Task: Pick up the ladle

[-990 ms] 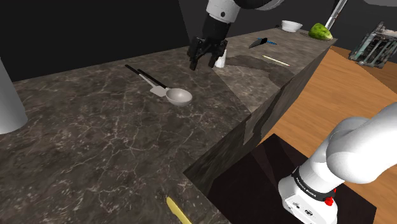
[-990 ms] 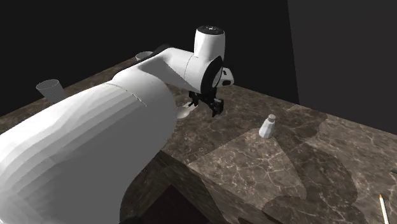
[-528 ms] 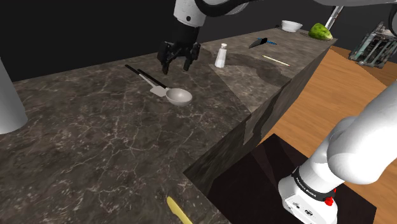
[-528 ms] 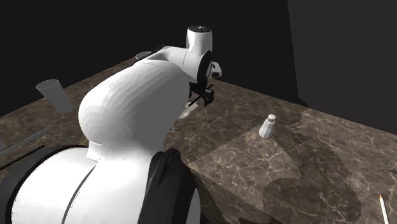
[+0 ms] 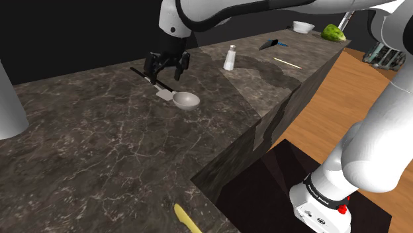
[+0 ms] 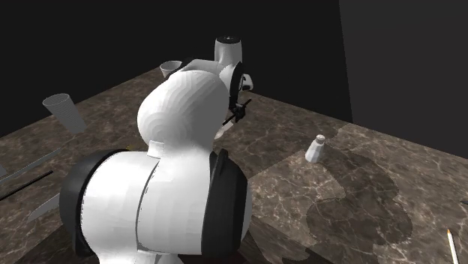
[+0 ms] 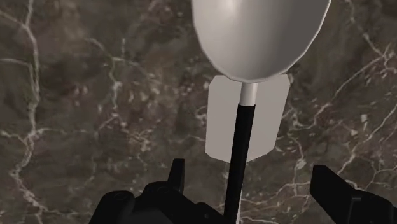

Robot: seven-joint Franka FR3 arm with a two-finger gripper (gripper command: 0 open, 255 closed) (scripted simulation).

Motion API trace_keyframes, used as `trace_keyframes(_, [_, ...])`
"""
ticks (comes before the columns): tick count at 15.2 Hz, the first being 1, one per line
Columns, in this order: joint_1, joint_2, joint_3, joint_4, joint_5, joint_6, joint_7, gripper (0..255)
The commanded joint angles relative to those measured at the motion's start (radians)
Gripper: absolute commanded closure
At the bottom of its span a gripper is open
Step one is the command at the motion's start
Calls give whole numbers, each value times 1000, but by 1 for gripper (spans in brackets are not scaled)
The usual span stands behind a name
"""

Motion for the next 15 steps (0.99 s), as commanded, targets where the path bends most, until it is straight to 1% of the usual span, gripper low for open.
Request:
trace_keyframes(1, [1, 8, 0, -18, -3, 26, 1, 0])
trace_keyframes(3, [1, 12, 0, -40, -4, 52, 1, 0])
trace_keyframes(5, [1, 13, 0, -46, -5, 59, 1, 0])
trace_keyframes(6, [1, 13, 0, -44, -5, 58, 1, 255])
trace_keyframes(15, [1, 13, 0, -46, -5, 59, 1, 255])
